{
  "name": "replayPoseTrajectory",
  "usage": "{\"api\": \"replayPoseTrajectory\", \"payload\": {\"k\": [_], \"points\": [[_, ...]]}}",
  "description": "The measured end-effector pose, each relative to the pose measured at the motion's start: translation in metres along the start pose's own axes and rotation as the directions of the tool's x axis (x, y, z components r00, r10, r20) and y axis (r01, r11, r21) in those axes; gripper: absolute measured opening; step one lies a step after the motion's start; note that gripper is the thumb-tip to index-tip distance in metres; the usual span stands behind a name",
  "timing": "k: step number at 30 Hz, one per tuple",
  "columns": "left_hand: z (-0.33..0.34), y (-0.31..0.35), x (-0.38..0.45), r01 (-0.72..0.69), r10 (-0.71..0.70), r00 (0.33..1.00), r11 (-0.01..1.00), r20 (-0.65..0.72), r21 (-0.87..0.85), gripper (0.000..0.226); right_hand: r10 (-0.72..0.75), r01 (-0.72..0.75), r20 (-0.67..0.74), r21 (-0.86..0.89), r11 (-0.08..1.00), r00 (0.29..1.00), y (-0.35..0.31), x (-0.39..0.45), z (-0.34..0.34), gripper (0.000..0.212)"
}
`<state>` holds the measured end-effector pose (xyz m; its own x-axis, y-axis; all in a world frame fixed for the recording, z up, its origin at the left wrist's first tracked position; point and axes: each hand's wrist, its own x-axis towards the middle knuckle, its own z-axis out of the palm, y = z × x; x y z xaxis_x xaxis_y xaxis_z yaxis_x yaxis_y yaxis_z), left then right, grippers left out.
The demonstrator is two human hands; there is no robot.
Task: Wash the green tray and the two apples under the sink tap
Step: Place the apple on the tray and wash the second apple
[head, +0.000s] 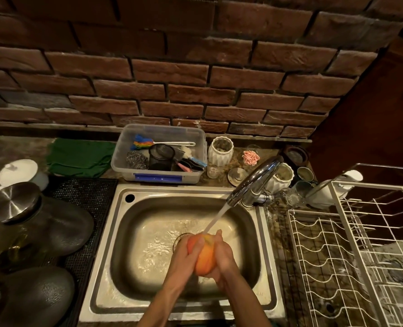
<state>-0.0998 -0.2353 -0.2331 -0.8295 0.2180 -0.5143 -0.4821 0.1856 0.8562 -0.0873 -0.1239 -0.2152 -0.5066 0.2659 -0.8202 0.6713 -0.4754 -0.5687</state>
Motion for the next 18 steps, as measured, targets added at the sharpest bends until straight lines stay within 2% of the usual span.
{"api": "replayPoseTrajectory", "payload": {"k": [3, 5, 7, 9, 12, 14, 18], "points": [[-0.002, -0.004, -0.007, 0.165, -0.163, 0.986, 0.983, 0.043, -0.076, 0.050, 0.055, -0.055, 0.089, -0.004, 0.998, 0.995, 0.003, -0.013, -0.003, 0.050], [-0.008, -0.005, -0.012, 0.261, -0.259, 0.958, 0.965, 0.120, -0.001, 0.061, 0.089, -0.090, 0.124, 0.000, 0.996, 0.988, 0.009, -0.027, -0.009, 0.040], [-0.014, -0.004, -0.022, 0.362, -0.365, 0.904, 0.930, 0.222, 0.055, 0.063, 0.105, -0.103, 0.141, -0.023, 0.994, 0.984, 0.017, -0.038, -0.017, 0.033], [-0.018, 0.002, -0.035, 0.441, -0.425, 0.858, 0.897, 0.290, 0.011, 0.059, 0.124, -0.117, 0.136, -0.060, 0.991, 0.983, 0.023, -0.047, -0.023, 0.029], [-0.018, 0.011, -0.048, 0.465, -0.440, 0.852, 0.885, 0.286, -0.024, 0.055, 0.116, -0.106, 0.097, -0.100, 0.989, 0.988, 0.025, -0.062, -0.023, 0.021], [-0.013, 0.021, -0.058, 0.435, -0.404, 0.872, 0.898, 0.276, -0.059, 0.054, 0.019, -0.012, 0.065, -0.101, 0.995, 0.998, 0.028, -0.066, -0.026, 0.020], [-0.012, 0.026, -0.067, 0.284, -0.245, 0.936, 0.950, 0.253, -0.128, 0.045, -0.182, 0.181, 0.027, 0.024, 0.983, 0.983, 0.034, -0.076, -0.039, 0.030]]}}
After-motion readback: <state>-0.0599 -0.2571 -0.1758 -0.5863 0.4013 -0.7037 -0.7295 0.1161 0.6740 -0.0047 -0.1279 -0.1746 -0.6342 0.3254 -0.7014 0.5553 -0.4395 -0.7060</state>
